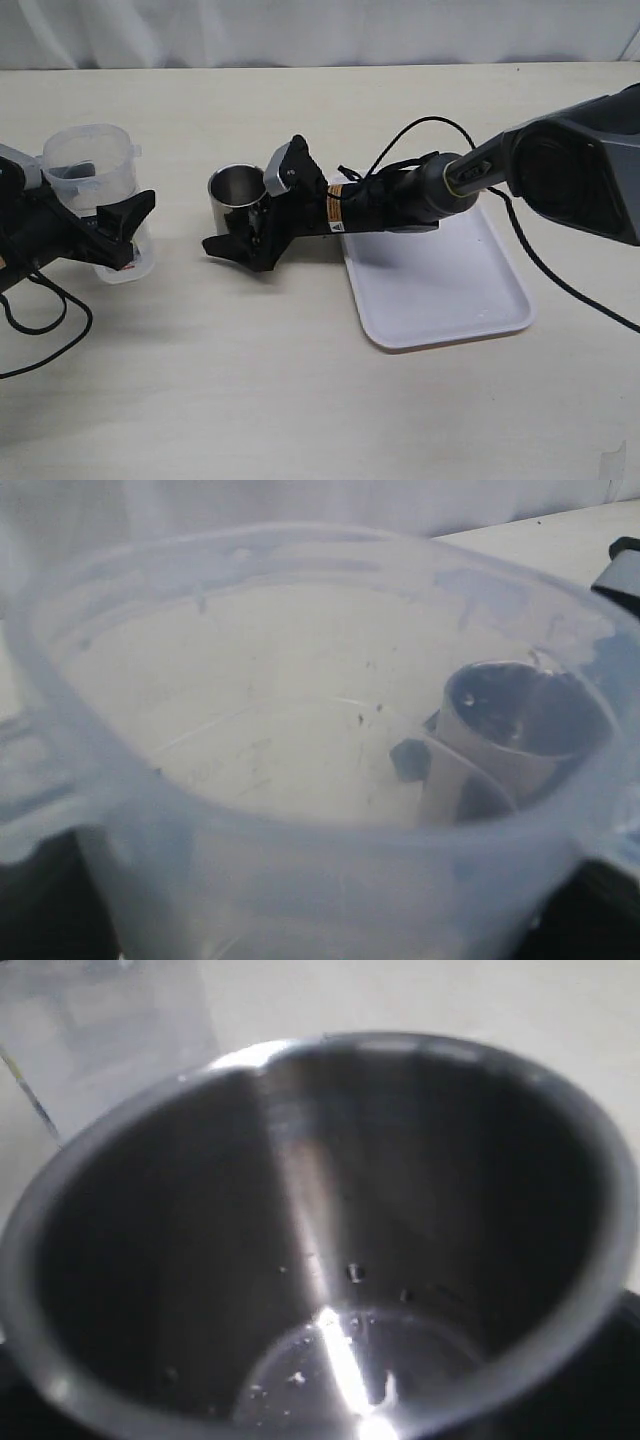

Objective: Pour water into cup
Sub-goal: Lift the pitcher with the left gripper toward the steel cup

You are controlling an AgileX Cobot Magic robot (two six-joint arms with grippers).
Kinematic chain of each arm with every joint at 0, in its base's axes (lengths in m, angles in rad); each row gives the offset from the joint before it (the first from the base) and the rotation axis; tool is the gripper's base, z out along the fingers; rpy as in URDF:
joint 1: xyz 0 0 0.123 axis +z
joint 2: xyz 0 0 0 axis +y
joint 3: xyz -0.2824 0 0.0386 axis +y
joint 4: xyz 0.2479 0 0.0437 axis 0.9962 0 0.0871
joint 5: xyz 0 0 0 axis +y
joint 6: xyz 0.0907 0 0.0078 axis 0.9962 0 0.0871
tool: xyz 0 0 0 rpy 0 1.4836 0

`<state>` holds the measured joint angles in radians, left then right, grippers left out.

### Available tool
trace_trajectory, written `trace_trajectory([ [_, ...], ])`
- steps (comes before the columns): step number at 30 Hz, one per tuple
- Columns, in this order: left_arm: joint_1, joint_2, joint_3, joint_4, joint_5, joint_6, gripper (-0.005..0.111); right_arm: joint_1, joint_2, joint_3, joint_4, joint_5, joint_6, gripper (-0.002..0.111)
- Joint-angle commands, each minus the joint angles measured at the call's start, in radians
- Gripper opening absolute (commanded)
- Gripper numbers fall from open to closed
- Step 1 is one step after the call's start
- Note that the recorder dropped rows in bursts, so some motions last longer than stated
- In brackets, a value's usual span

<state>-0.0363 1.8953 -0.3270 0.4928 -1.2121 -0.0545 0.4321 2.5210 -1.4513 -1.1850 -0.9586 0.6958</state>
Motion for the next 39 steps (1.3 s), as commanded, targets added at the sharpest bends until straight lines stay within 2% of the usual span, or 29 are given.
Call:
trace_trajectory([
  [1, 0.001, 0.003, -0.002, 0.008, -0.009, -0.006, 0.0, 0.004, 0.005, -0.002, 0.038, 0.013, -0.009, 0.072],
  [4, 0.001, 0.003, -0.002, 0.008, -0.009, -0.006, 0.0, 0.004, -0.001, -0.002, 0.044, 0.013, -0.009, 0.038],
  [7, 0.001, 0.003, -0.002, 0.008, -0.009, -0.006, 0.0, 0.002, -0.009, -0.002, 0.037, 0.013, 0.015, 0.009],
  [8, 0.001, 0.003, -0.002, 0.008, -0.009, -0.006, 0.0, 0.002, -0.009, -0.002, 0.037, 0.013, 0.017, 0.004],
  [16, 0.001, 0.003, -0.081, 0.063, -0.009, -0.006, 0.0, 0.002, -0.039, -0.002, -0.117, 0.057, -0.007, 0.004],
  [22, 0.001, 0.003, -0.162, 0.1, 0.055, -0.006, 0.0, 0.002, -0.045, -0.002, -0.112, 0.053, 0.0, 0.004],
  [28, 0.001, 0.003, -0.286, 0.205, 0.208, -0.009, 0.0, 0.0, -0.045, -0.002, -0.112, 0.045, 0.0, 0.004],
  [39, 0.001, 0.003, -0.413, 0.363, 0.315, 0.001, 0.0, 0.0, -0.045, -0.002, -0.047, -0.043, -0.011, 0.004],
])
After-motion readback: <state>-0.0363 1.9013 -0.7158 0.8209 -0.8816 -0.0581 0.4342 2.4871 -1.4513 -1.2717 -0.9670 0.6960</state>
